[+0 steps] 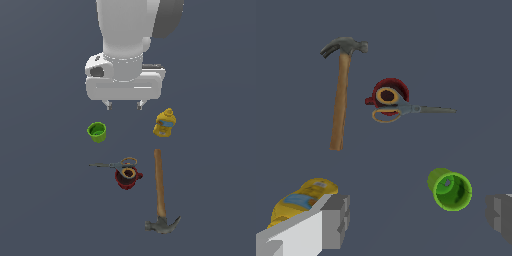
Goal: Pick up a designated object from a clutter of objects.
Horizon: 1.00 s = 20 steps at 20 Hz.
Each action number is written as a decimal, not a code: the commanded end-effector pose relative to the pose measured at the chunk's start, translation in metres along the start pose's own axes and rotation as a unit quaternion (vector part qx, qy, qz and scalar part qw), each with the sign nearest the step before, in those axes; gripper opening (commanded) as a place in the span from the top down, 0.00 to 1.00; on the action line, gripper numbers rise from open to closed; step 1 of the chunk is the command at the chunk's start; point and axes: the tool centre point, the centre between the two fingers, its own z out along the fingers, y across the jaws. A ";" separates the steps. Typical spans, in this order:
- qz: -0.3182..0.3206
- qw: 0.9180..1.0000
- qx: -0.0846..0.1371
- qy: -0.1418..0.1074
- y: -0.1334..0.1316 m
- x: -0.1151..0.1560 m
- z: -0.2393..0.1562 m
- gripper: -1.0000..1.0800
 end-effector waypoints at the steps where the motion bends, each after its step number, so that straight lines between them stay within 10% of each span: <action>1: 0.000 1.000 0.000 0.000 0.000 0.000 0.000 0.38; 20: 0.010 1.000 0.004 -0.006 0.022 -0.003 0.023 0.38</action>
